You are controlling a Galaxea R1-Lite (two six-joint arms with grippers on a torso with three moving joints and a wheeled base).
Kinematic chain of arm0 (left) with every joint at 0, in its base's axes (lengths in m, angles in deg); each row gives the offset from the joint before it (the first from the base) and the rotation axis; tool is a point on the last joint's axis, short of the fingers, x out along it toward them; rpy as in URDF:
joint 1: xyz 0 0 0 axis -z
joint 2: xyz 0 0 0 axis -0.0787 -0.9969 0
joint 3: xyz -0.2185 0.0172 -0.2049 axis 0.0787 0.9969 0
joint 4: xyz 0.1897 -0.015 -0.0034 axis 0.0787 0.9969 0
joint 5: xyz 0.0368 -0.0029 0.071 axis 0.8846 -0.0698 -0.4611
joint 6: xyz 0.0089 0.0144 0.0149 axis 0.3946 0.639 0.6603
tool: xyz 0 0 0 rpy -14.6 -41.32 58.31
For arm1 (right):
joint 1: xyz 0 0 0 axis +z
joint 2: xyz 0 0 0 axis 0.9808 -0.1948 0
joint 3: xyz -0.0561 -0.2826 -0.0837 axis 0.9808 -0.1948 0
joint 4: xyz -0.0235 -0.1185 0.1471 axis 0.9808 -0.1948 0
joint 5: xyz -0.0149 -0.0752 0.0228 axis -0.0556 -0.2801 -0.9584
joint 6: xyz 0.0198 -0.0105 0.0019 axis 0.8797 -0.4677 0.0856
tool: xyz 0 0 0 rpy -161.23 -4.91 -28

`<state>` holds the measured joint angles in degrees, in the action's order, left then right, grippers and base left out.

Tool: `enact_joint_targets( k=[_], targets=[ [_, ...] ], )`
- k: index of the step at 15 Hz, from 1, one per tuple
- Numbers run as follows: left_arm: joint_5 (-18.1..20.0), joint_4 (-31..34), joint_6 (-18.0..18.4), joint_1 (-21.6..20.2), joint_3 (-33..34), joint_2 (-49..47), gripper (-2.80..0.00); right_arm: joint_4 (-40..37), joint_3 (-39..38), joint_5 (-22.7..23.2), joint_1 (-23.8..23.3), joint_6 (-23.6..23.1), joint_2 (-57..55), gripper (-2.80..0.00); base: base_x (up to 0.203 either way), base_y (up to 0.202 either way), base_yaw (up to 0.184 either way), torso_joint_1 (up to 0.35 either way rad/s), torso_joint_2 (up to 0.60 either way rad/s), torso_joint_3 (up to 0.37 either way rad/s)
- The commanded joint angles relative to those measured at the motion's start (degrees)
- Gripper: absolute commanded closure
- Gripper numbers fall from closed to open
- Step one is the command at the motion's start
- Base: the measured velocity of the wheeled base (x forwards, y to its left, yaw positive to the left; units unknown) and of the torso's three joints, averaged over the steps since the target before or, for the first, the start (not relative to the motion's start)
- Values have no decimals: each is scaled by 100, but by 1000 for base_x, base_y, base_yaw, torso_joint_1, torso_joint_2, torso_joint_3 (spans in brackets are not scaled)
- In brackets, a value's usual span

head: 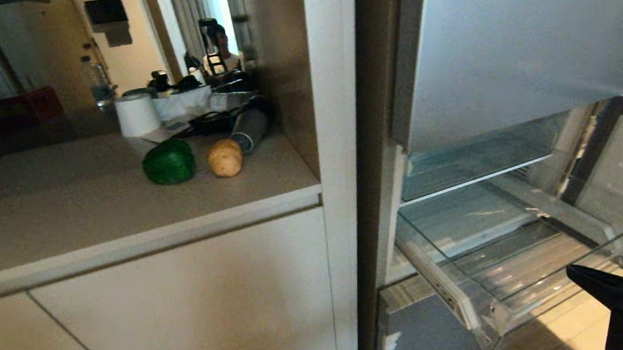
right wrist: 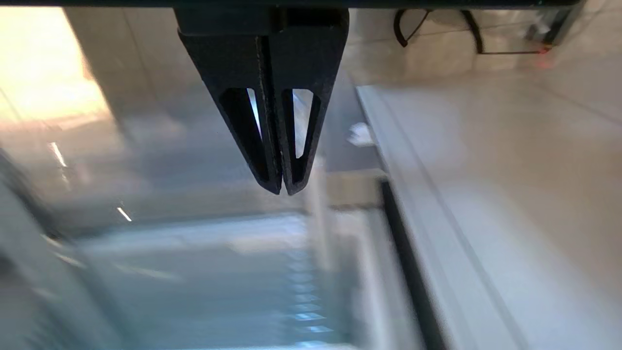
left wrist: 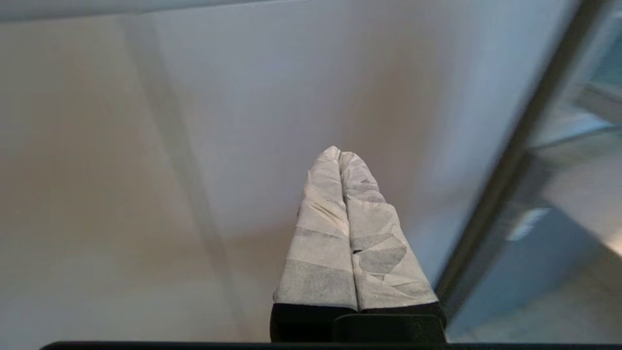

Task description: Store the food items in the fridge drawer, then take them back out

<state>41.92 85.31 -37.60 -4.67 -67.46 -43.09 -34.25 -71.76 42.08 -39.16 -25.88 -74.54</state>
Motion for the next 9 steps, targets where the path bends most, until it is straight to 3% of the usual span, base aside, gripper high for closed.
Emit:
enact_joint_targets(
  k=[1,5,8,9],
  targets=[
    [0,-5,-1,-2,62,-6,0,17,-45,-22,-8,0,77,0,0,3,-177,3,3,2],
    [0,-5,-1,-2,62,-6,0,71,-236,-165,-393,-60,-290,0,-1,7,-129,3,3,3],
    [0,-5,-1,-2,62,0,0,312,-211,-380,-1479,53,-942,0,0,0,0,0,0,0],
    [0,-5,-1,-2,62,-6,0,598,-231,-392,-2075,86,-1220,0,0,0,0,0,0,0]
  ],
)
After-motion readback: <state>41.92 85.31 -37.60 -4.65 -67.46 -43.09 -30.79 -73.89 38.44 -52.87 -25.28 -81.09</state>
